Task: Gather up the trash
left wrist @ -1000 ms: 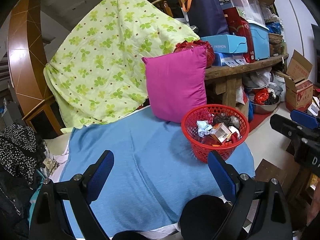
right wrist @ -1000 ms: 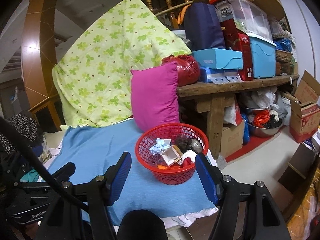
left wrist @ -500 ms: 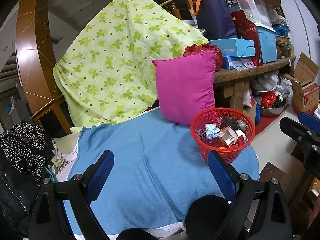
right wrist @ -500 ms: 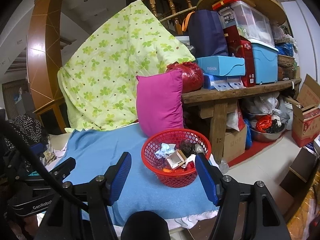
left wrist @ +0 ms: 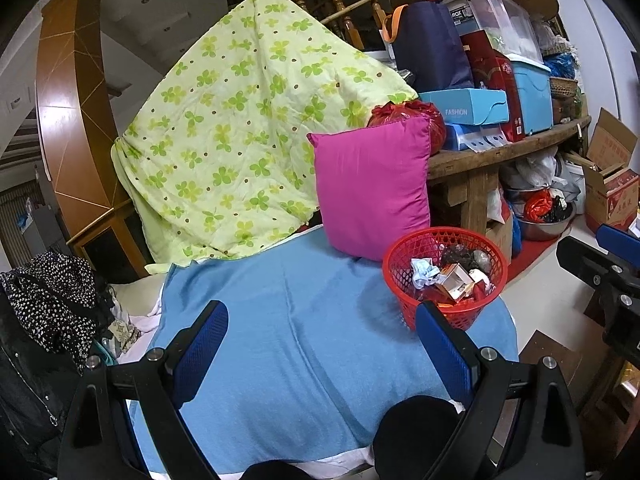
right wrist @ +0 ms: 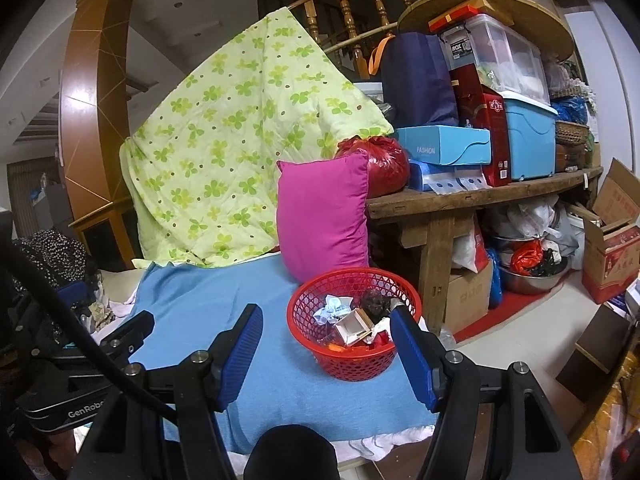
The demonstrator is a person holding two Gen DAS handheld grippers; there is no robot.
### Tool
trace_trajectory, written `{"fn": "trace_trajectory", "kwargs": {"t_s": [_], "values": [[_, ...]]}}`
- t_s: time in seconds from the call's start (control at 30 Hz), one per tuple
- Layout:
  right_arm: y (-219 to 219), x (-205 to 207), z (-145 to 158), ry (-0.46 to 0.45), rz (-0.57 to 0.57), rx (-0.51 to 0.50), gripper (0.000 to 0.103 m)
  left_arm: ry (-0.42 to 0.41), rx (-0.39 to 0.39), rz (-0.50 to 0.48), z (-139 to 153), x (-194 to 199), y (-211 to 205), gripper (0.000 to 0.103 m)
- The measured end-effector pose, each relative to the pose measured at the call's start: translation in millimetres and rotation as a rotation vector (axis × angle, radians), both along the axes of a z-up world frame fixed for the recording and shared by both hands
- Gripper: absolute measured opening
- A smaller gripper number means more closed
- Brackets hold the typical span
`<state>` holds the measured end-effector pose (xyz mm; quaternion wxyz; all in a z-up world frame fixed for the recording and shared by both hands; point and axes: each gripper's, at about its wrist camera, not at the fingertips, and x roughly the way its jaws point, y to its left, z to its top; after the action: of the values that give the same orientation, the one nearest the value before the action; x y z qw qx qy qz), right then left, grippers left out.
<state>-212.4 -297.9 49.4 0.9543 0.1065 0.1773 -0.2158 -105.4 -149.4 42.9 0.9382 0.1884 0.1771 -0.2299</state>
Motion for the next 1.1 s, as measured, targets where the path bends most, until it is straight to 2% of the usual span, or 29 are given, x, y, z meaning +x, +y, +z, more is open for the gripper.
{"fn": "trace_trajectory", "kwargs": {"t_s": [1.1], "values": [[-2.8,-0.6,-0.1,0.009,-0.001,0.007,0.07,-0.002,0.015,-0.015,0.3,-3.5,-2.8,0.095]]}}
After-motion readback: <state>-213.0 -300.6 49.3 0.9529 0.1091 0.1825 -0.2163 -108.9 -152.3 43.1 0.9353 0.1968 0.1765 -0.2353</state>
